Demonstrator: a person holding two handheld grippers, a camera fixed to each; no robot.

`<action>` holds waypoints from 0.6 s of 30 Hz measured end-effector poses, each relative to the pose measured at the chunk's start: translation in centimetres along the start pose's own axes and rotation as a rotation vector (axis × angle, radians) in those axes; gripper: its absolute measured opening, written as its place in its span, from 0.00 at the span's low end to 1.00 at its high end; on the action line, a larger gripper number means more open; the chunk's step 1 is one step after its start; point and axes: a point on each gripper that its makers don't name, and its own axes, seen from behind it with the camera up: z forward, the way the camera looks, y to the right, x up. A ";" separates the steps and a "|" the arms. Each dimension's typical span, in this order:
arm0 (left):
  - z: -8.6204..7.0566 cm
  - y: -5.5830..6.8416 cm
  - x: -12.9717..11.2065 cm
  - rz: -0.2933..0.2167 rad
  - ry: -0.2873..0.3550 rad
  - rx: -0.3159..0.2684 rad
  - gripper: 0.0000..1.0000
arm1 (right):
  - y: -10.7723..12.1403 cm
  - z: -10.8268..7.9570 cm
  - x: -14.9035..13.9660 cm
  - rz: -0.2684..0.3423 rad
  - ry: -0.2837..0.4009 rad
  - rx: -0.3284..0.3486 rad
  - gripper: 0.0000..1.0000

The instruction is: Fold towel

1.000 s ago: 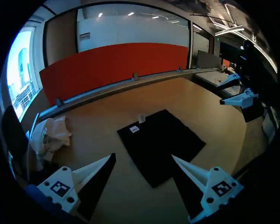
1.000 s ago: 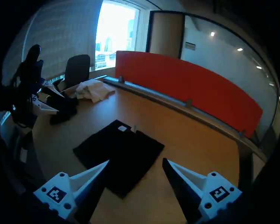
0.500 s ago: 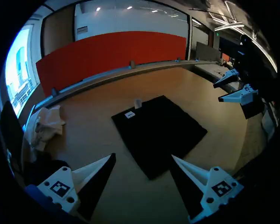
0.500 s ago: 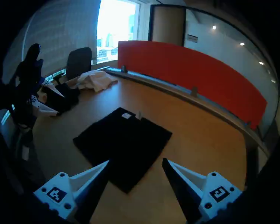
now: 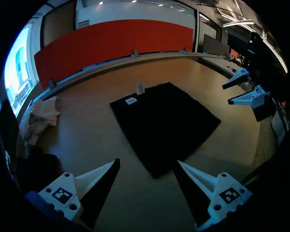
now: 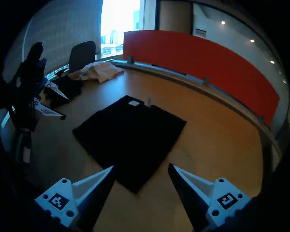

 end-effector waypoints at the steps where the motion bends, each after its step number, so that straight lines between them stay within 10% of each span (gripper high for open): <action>1: 0.3 0.1 -0.3 0.002 -0.004 -0.003 0.99 | -0.1 0.2 -0.4 0.000 -0.004 0.001 1.00; 18: 3.9 0.8 -4.4 0.008 -0.075 -0.023 0.99 | -0.4 3.1 -5.4 0.020 -0.067 0.011 1.00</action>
